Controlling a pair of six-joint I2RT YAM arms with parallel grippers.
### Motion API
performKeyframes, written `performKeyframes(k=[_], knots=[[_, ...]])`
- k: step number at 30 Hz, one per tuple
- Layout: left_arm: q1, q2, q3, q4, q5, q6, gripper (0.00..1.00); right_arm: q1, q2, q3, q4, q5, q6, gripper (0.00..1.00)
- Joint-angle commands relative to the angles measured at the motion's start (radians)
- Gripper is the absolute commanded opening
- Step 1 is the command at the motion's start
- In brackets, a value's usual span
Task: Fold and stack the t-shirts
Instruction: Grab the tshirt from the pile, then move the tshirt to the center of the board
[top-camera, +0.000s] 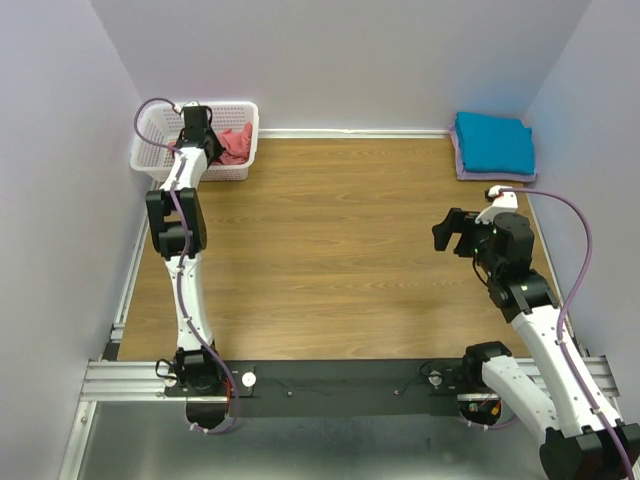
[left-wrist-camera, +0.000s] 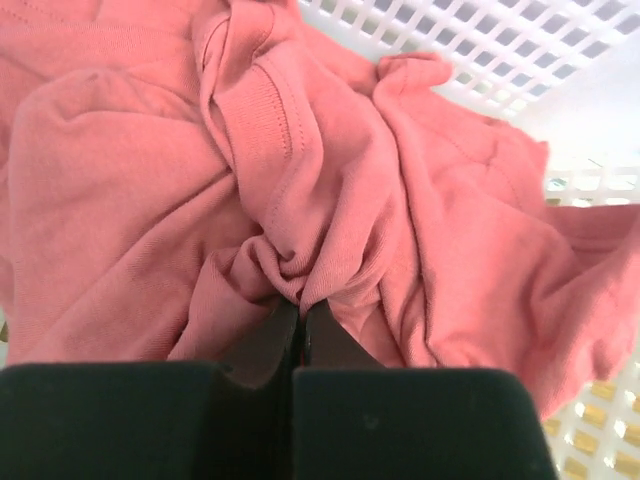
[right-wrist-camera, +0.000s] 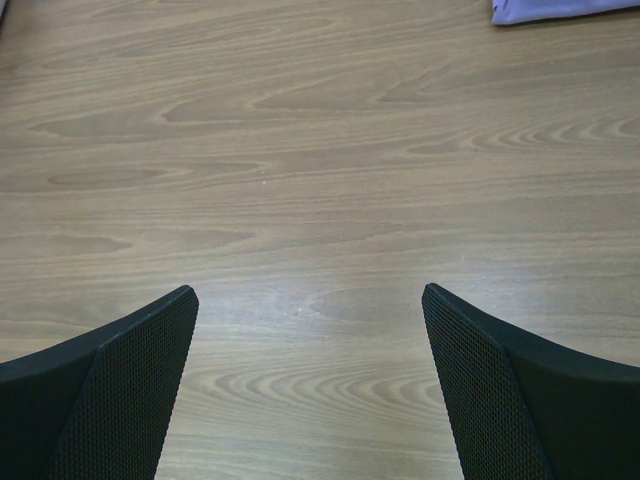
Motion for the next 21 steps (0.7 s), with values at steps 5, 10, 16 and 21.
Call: performKeyframes(k=[5,10,16,21], knots=[[0.013,-0.315,-0.064,0.185,0.105,-0.005,0.00,0.006,-0.001,0.053,0.015,-0.070,0.008,1.00],[-0.002,-0.502,-0.034,0.213,0.177,-0.013,0.00,0.007,-0.018,0.072,0.015,-0.081,0.002,1.00],[-0.160,-0.705,-0.038,0.218,0.230,-0.028,0.00,0.006,-0.048,0.118,0.015,-0.101,0.001,1.00],[-0.340,-0.783,-0.046,0.238,0.277,-0.022,0.00,0.007,-0.058,0.151,0.015,-0.096,-0.005,1.00]])
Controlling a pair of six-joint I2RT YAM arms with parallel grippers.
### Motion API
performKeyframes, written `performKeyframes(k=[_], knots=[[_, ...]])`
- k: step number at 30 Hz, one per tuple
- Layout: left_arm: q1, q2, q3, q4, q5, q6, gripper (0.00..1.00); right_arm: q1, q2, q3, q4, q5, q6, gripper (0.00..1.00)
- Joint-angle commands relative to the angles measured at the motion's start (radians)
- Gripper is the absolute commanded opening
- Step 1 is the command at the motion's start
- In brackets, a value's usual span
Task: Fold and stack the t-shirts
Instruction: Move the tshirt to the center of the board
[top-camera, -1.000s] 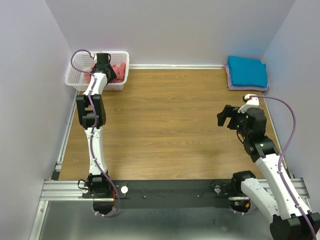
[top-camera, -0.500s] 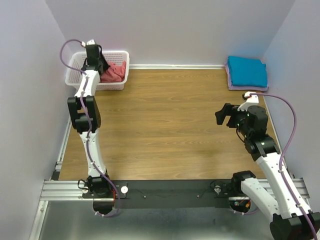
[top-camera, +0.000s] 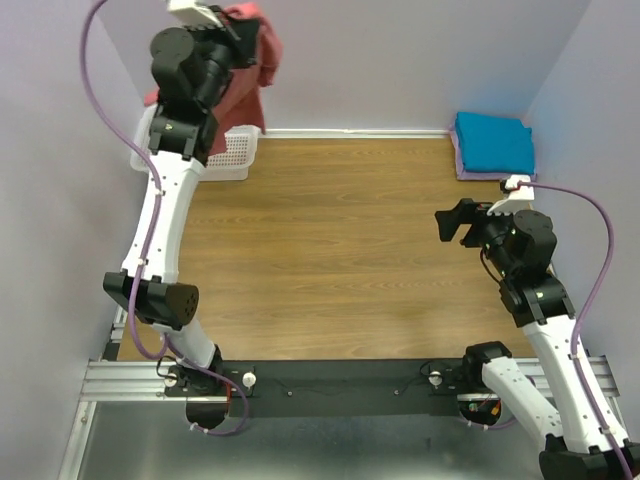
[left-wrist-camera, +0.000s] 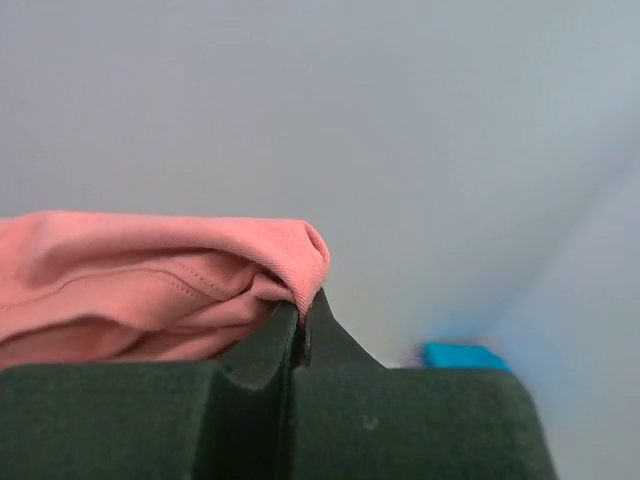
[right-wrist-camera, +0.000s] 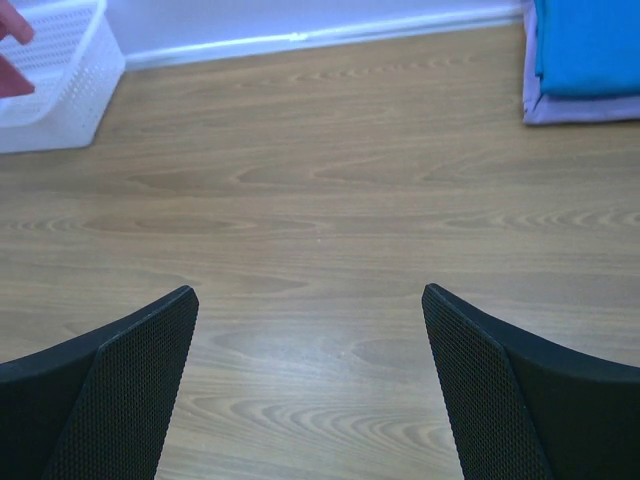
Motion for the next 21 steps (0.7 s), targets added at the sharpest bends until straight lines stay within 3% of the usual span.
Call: performKeyframes(k=[1,8,11,16,19,20,21], knots=[[-0.141,-0.039,0.006,0.026,0.120,-0.002,0.00,0.007,-0.018,0.051,0.013,-0.018,-0.008,1.00],[-0.301,-0.145,-0.044,0.032,0.214,0.003,0.00,0.005,-0.067,0.067,0.012,-0.004,-0.013,1.00],[-0.309,-0.243,-0.183,0.071,0.202,0.009,0.00,0.005,-0.083,0.067,0.012,0.006,-0.019,1.00],[-0.309,-0.451,-0.610,0.104,-0.028,0.032,0.01,0.007,-0.078,0.057,0.001,-0.021,-0.024,1.00],[-0.307,-0.596,-0.913,0.104,-0.178,-0.012,0.25,0.007,-0.072,0.040,-0.002,-0.072,-0.016,1.00],[-0.307,-0.634,-0.993,0.104,-0.207,-0.029,0.47,0.007,-0.067,0.030,-0.003,-0.084,-0.013,1.00],[-0.307,-0.670,-1.135,0.083,-0.258,-0.045,0.56,0.007,-0.064,0.022,-0.007,-0.093,-0.010,1.00]])
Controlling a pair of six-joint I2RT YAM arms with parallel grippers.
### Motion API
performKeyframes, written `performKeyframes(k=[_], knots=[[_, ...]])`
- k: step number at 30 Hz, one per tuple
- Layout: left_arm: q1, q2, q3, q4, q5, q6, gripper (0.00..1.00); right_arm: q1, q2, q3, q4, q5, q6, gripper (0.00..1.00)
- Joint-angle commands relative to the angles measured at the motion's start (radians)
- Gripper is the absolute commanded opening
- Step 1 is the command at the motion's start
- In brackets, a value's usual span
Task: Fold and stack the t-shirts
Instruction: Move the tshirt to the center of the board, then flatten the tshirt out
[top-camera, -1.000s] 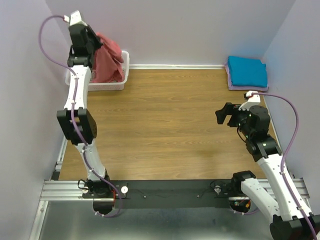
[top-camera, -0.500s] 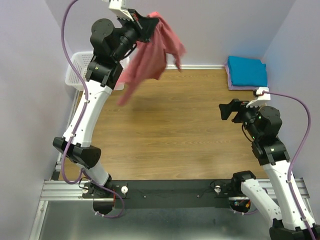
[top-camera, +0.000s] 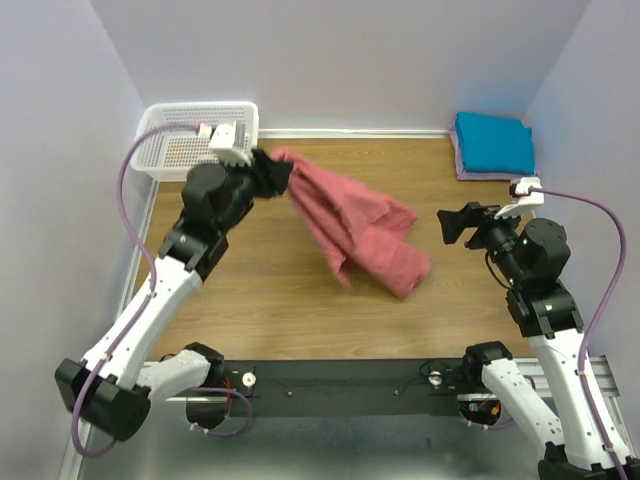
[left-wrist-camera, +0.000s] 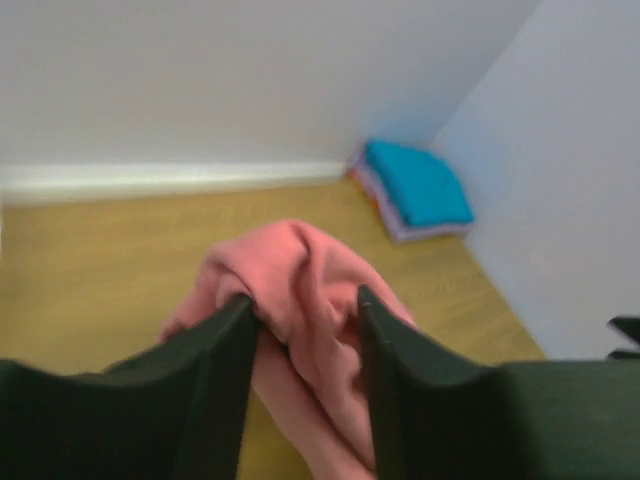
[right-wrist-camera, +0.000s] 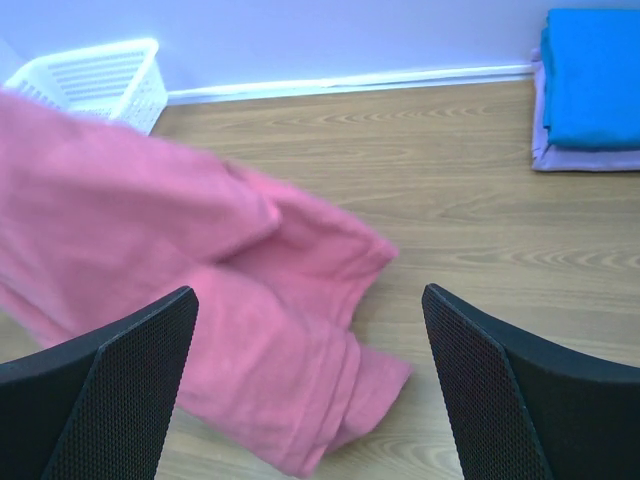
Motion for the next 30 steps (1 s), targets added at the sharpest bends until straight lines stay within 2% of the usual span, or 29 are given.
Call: performKeyframes(k=[1,2,3,6,10,13,18,22,30], knots=[[0.004,-0.153,-0.317,-0.029,-0.243,-0.059,0.61,0.007,0.019,-0.019,-0.007,-0.084,0.010,1.00],[0.007,-0.181,-0.374,-0.054,-0.265,-0.100,0.68,0.007,0.030,-0.027,-0.007,-0.104,0.015,1.00],[0.004,-0.205,-0.467,-0.077,-0.275,-0.111,0.69,0.007,0.041,-0.033,-0.007,-0.120,0.020,1.00],[0.004,-0.280,-0.588,-0.149,-0.292,-0.142,0.72,0.005,0.104,-0.053,-0.005,-0.178,0.056,1.00],[-0.005,-0.287,-0.597,-0.189,-0.269,-0.127,0.73,0.007,0.233,-0.055,-0.007,-0.226,0.124,1.00],[-0.042,-0.197,-0.544,-0.177,-0.257,-0.090,0.72,0.007,0.343,-0.045,-0.007,-0.238,0.158,1.00],[-0.142,0.046,-0.384,-0.163,-0.239,-0.044,0.65,0.005,0.480,-0.039,-0.016,-0.204,0.213,0.92],[-0.247,0.326,-0.153,-0.191,-0.285,-0.001,0.62,0.007,0.582,-0.048,-0.041,-0.209,0.259,0.91],[-0.379,0.817,0.318,-0.351,-0.367,-0.008,0.53,0.007,0.580,-0.082,-0.133,-0.045,0.270,0.91]])
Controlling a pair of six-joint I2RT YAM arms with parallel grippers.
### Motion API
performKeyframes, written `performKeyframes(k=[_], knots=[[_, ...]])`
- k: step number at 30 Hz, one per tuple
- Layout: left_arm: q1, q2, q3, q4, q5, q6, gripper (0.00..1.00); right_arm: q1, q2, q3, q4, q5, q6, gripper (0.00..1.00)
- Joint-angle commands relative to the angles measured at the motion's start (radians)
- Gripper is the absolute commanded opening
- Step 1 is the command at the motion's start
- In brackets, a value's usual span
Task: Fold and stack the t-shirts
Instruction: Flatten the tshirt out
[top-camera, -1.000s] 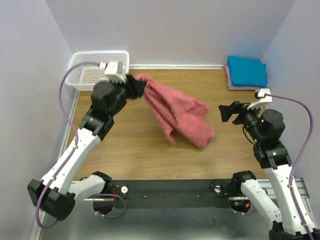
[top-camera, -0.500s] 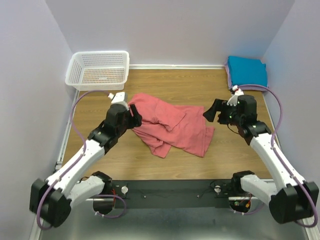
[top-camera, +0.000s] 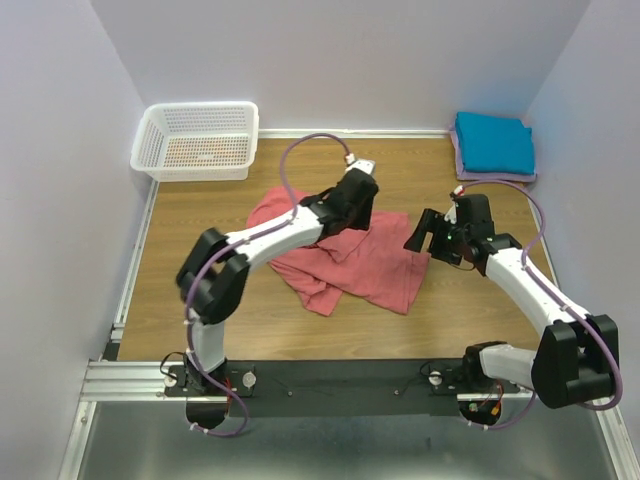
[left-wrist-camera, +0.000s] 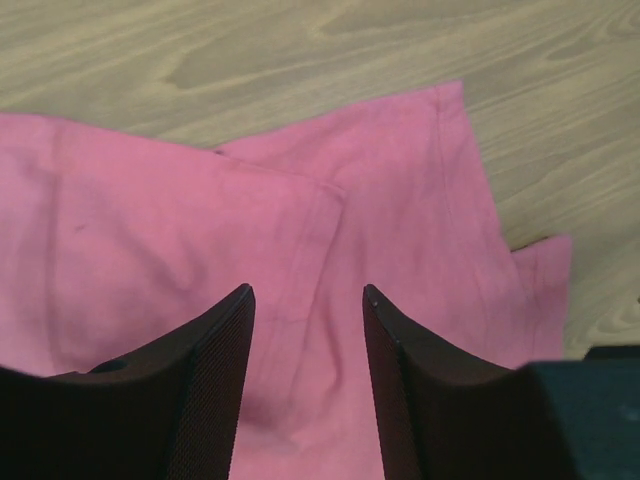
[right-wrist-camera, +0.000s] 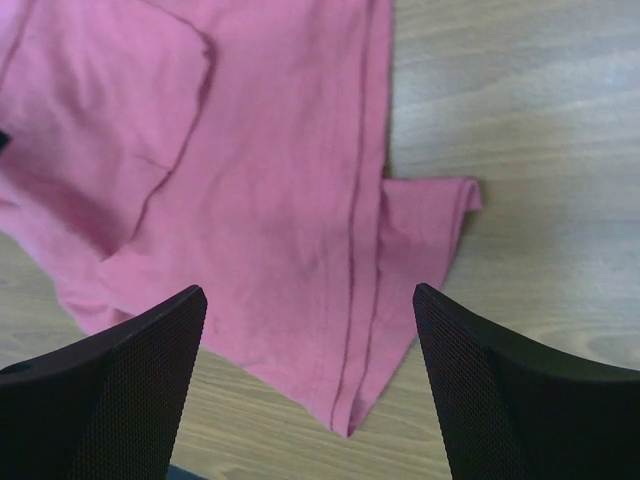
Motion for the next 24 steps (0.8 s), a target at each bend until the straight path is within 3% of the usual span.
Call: performKeyframes(k=[1,3,6,24], knots=[[-0.038,0.192,0.195,-0.132,-0.088,-0.009,0.50,0.007,-0.016,-0.023,-0.082,0.109,0.018,0.91],[-0.044,0.253,0.289,-0.158,-0.087,-0.027,0.45,0.007,-0.030,-0.031,-0.099,0.120,0.015,0.91],[-0.050,0.359,0.377,-0.192,-0.077,-0.055,0.44,0.007,-0.052,-0.048,-0.102,0.114,0.013,0.91],[-0.053,0.533,0.487,-0.195,-0.148,-0.122,0.44,0.006,-0.058,-0.074,-0.103,0.071,-0.034,0.91]])
